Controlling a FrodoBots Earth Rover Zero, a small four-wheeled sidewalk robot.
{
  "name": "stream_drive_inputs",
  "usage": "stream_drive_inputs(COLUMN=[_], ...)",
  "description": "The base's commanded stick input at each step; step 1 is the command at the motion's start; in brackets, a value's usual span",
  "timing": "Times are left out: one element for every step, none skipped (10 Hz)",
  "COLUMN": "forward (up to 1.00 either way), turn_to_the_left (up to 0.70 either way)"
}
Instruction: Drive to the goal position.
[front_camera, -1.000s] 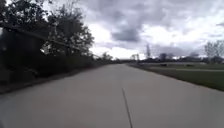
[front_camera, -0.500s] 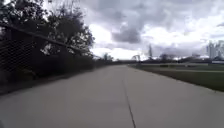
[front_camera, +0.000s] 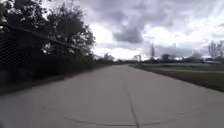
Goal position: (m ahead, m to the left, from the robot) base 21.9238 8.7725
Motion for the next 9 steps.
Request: stream_drive_inputs(forward=[1.00,1.00,1.00,1.00,1.00,1.00,1.00,1.00,1.00], turn_to_the_left=[0.18,0.40,0.40,0.40,0.40,0.40,0.40,0.39,0.34])
